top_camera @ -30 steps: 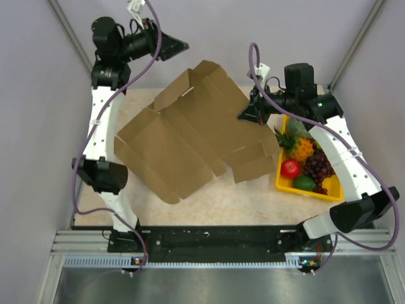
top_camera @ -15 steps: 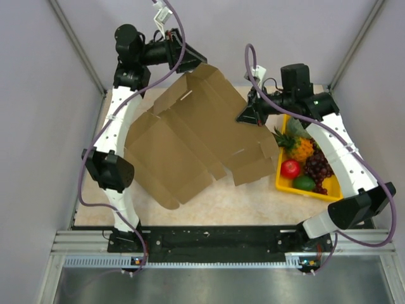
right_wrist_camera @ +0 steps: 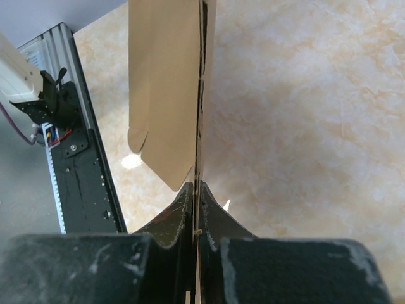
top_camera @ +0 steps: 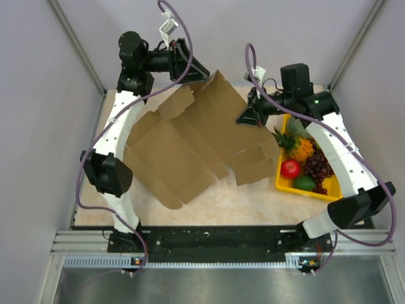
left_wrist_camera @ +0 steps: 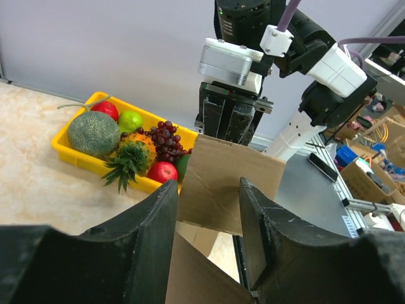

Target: Fold the paper box

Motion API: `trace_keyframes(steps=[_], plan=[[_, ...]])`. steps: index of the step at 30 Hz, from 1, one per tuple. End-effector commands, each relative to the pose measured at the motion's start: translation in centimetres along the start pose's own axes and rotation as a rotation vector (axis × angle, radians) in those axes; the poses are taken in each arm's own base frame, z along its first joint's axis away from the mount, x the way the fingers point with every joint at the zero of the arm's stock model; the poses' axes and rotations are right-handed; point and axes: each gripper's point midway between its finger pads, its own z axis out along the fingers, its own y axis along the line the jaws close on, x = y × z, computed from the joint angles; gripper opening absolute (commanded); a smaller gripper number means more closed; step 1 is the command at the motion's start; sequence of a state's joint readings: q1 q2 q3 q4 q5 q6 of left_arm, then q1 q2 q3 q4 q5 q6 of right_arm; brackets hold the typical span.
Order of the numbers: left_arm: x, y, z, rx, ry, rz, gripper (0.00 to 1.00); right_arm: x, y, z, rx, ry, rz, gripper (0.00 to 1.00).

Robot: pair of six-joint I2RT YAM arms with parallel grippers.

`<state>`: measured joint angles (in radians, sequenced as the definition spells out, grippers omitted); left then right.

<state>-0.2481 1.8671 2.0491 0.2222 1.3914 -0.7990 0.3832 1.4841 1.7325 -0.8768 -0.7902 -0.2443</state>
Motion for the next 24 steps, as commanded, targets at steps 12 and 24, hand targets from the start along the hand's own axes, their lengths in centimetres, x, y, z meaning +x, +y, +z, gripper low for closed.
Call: trace_keyframes(steps=[12,24], plan=[[0.6,-0.9,3.1,-0.063,0.046,0.219,0.48,-3.8,3.2,-1.6,-0.142,-0.119,-0.142,0.00],[2.5,-1.2,4.4,-0.074,0.095,0.253,0.14,-3.7,2.9,-1.5,-0.131,-0.113,-0.157,0.00]])
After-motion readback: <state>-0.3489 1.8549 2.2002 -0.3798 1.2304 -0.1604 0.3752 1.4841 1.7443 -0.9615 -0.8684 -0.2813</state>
